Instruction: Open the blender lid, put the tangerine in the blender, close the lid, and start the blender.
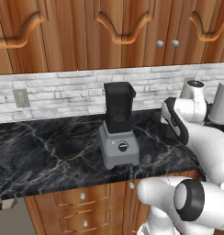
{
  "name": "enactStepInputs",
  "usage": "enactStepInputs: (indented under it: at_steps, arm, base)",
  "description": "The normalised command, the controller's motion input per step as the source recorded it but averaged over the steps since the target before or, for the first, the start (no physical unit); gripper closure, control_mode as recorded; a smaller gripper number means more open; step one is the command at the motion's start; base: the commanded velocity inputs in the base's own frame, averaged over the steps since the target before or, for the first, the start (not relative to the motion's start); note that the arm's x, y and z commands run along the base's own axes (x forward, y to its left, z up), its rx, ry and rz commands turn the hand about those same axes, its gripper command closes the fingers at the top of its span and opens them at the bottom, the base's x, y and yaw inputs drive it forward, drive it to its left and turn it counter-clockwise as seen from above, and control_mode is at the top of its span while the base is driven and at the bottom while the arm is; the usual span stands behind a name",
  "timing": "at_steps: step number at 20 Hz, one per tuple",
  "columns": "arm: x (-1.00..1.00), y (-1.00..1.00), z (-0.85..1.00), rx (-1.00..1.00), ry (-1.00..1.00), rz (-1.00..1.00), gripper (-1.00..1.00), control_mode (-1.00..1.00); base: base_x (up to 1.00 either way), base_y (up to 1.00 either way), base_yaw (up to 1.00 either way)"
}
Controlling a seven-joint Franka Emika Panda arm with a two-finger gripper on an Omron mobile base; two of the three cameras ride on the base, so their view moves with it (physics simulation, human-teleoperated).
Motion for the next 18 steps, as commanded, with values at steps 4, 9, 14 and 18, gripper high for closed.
enactStepInputs:
  at_steps: [4, 9, 14, 18]
  arm:
    - [-0.15, 0.08, 1.0, 0.0, -0.13, 0.0, 1.0, -1.0]
    - [-0.11, 0.23, 1.0, 0.0, -0.13, 0.0, 1.0, -1.0]
    - [-0.09, 0.47, 1.0, 0.0, -0.15, 0.0, 1.0, -1.0]
    - [-0.01, 0.7, 0.85, 0.0, -0.11, 0.0, 1.0, -1.0]
  base:
    - [0.0, 0.0, 0.0]
    - [0.0, 0.0, 0.0]
    - [0.0, 0.0, 0.0]
    - [0.0, 0.0, 0.0]
